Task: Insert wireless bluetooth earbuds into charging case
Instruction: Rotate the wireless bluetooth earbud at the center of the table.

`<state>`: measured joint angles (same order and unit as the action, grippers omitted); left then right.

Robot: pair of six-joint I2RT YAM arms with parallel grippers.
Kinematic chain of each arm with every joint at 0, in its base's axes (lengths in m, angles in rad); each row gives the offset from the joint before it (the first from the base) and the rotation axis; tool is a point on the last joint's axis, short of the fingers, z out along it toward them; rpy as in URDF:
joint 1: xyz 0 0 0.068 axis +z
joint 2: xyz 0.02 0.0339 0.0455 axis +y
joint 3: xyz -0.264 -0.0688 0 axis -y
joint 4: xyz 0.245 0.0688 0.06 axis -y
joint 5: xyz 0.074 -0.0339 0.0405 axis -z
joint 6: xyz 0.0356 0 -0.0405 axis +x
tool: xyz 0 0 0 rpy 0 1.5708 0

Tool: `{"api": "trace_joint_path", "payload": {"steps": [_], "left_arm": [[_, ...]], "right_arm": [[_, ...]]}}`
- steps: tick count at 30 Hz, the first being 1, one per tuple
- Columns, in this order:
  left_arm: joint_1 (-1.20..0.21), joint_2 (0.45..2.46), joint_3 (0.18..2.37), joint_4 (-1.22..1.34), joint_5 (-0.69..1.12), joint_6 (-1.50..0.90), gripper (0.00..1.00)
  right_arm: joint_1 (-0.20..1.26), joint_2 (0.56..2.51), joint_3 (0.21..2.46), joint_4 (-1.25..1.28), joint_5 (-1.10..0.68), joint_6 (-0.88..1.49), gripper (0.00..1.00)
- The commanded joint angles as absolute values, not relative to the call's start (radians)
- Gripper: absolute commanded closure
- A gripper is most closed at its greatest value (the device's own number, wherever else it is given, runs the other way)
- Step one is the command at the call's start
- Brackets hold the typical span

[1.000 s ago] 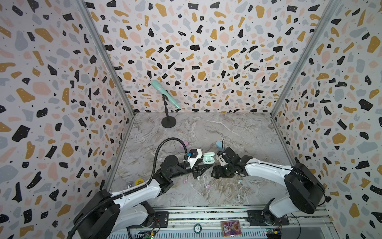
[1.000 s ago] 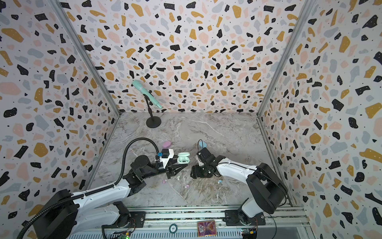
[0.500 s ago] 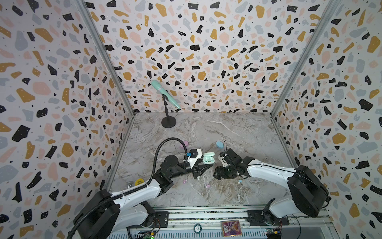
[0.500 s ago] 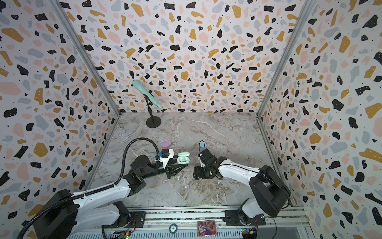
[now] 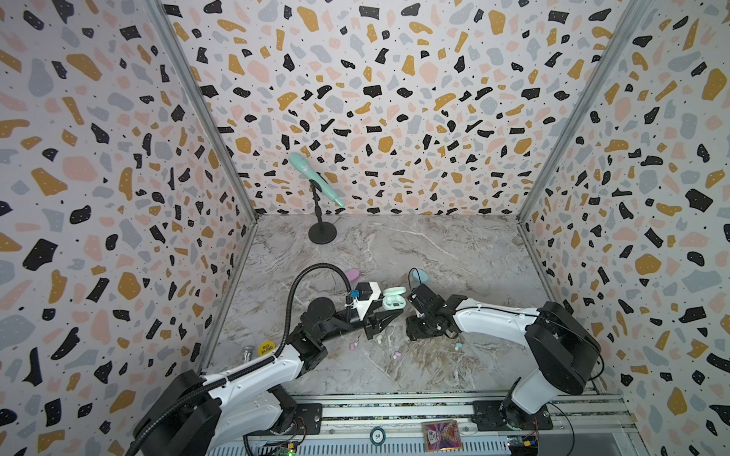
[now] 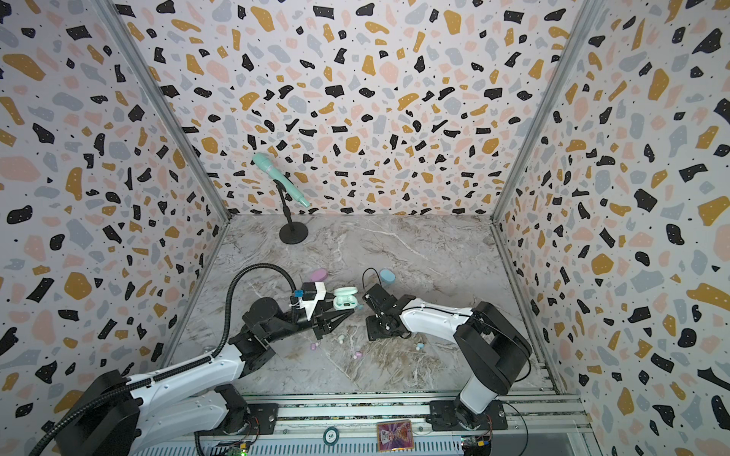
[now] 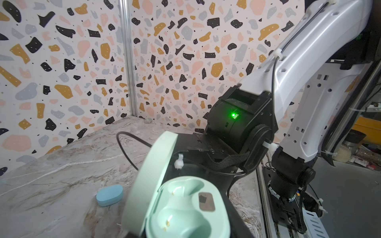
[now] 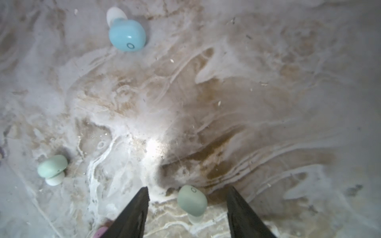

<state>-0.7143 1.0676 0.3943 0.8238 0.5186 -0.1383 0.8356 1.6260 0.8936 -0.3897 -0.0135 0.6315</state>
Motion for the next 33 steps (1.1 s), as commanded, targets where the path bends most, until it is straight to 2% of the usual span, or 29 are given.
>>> {"api": "trace_joint_path", "payload": {"steps": [1, 10, 18, 26, 33], "left_arm": [[-0.700, 1.030, 0.370, 0.871, 0.492, -0.166, 0.73], [-0.686, 0.999, 0.351, 0.873, 0.474, -0.183, 0.73], [-0.681, 0.999, 0.348, 0.879, 0.479, -0.187, 0.73], [-0.680, 1.011, 0.352, 0.888, 0.487, -0.190, 0.73], [-0.680, 1.014, 0.356, 0.881, 0.487, -0.190, 0.73]], "right_arm": [[0.854, 1.649, 0.933, -0.475, 0.084, 0.623, 0.40], [0.868, 1.679, 0.954, -0.556, 0.230, 0.629, 0.43], [0.839, 1.553, 0.917, -0.662, 0.307, 0.638, 0.45], [0.761, 1.421, 0.814, -0.641, 0.232, 0.624, 0.45], [0.752, 1.363, 0.804, -0.511, 0.036, 0.641, 0.44]]}}
